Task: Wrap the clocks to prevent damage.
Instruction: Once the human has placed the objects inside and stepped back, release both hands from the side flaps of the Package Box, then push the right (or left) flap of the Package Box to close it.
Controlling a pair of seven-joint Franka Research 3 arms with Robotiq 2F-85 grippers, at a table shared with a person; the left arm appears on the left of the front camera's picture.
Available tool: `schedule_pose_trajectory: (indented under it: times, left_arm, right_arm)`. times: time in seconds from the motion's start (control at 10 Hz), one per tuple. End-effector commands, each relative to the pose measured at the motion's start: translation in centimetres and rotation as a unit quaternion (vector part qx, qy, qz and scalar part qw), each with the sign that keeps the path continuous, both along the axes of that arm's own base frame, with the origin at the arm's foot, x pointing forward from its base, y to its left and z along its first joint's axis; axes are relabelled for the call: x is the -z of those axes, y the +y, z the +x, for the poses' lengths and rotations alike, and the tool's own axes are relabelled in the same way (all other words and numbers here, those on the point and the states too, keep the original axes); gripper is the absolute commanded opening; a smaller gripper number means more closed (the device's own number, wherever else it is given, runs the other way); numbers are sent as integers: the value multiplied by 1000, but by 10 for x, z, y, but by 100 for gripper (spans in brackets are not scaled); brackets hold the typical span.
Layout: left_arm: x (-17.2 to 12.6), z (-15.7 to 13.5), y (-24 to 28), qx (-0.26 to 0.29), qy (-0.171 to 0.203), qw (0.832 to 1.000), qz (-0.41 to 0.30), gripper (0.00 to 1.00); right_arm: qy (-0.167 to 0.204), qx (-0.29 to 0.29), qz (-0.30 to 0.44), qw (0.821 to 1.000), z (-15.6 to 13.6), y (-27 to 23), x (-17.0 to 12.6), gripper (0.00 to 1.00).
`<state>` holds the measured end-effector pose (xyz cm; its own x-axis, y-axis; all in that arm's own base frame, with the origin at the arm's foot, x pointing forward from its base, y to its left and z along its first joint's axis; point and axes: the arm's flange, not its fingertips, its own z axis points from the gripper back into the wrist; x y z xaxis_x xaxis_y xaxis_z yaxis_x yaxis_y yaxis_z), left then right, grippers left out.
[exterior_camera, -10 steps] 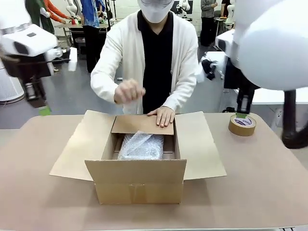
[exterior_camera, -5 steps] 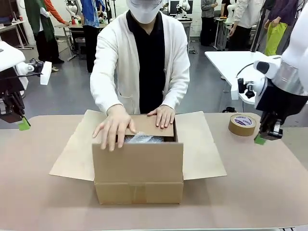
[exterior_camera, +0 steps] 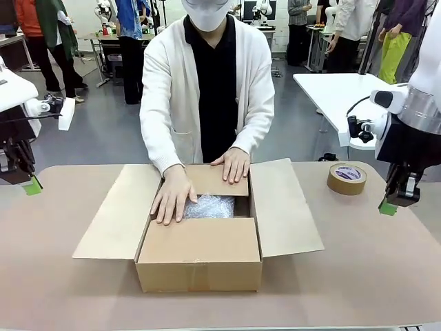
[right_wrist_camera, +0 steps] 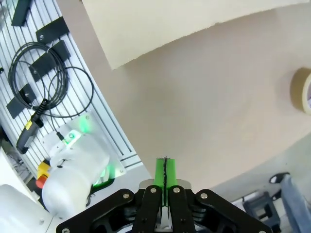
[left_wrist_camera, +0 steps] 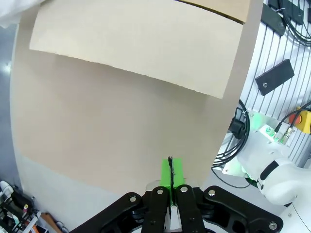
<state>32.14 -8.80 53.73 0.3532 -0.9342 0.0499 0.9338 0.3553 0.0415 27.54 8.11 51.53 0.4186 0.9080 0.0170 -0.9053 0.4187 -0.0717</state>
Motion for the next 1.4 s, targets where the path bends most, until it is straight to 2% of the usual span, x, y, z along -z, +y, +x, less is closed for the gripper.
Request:
schedule_pose_trajectory:
  times: [0.0,1.3]
  left_arm:
    - [-2,-1,0,-2,-6,1000,-2,0]
    - [-2,-1,0,-2,-6,1000,-2,0]
  right_arm:
    - [-9,-4,5,1000,1,1,3,1]
    - [-9,-4,5,1000,1,1,3,1]
